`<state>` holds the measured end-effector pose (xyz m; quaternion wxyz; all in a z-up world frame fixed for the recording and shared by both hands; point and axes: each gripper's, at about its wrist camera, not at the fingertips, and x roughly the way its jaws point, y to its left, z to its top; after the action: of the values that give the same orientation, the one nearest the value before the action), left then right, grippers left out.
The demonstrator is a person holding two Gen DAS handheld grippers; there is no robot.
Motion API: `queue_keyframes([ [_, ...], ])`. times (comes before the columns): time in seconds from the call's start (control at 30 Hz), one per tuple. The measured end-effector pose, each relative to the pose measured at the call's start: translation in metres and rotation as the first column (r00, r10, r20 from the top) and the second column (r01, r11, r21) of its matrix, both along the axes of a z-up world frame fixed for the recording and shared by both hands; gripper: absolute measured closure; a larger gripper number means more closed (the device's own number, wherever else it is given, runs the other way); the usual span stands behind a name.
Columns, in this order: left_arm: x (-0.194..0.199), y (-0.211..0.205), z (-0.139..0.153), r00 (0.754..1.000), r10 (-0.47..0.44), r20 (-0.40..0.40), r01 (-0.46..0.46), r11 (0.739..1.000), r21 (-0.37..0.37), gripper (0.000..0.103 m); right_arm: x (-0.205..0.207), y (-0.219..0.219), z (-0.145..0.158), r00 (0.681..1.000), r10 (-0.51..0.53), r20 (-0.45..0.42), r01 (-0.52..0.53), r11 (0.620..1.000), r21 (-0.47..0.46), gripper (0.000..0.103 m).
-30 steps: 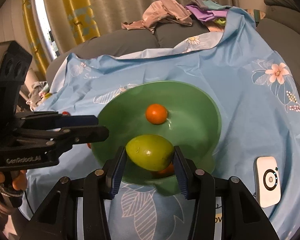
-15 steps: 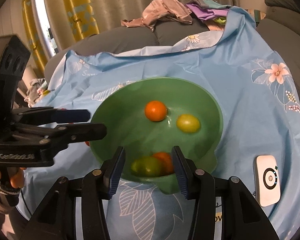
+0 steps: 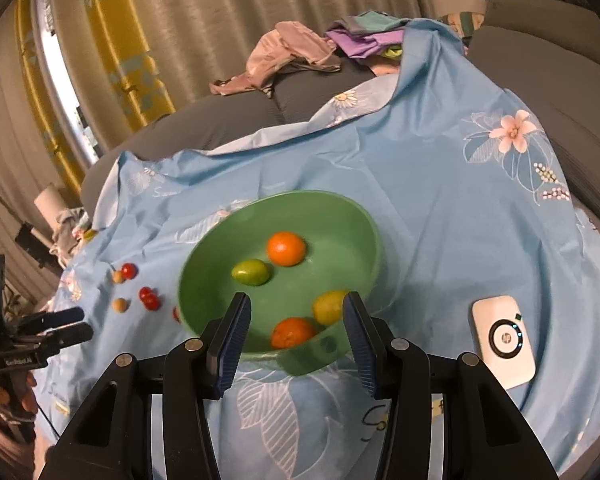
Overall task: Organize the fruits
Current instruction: 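Move both tools back over the remaining small fruits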
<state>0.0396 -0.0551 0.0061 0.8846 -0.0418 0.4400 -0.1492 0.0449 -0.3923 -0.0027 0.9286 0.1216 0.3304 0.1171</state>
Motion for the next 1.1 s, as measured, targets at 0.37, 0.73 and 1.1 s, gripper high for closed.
queue_keyframes([
  [0.37,-0.04,0.055,-0.013,0.99,0.135,-0.043,-0.136,0.99,-0.025,0.032,-0.008,0.063,0.01,0.983,0.183,0.027,-0.181,0.982,-0.056,0.055],
  [0.73,-0.045,0.063,-0.03,0.989,0.13,-0.074,-0.135,0.989,-0.062,0.032,-0.01,0.12,-0.005,0.941,0.335,-0.049,-0.338,0.932,-0.131,0.055],
  [1.1,-0.04,0.072,-0.046,0.986,0.124,-0.108,-0.133,0.987,-0.084,0.032,0.013,0.166,-0.042,0.902,0.4,-0.163,-0.423,0.894,-0.147,0.055],
])
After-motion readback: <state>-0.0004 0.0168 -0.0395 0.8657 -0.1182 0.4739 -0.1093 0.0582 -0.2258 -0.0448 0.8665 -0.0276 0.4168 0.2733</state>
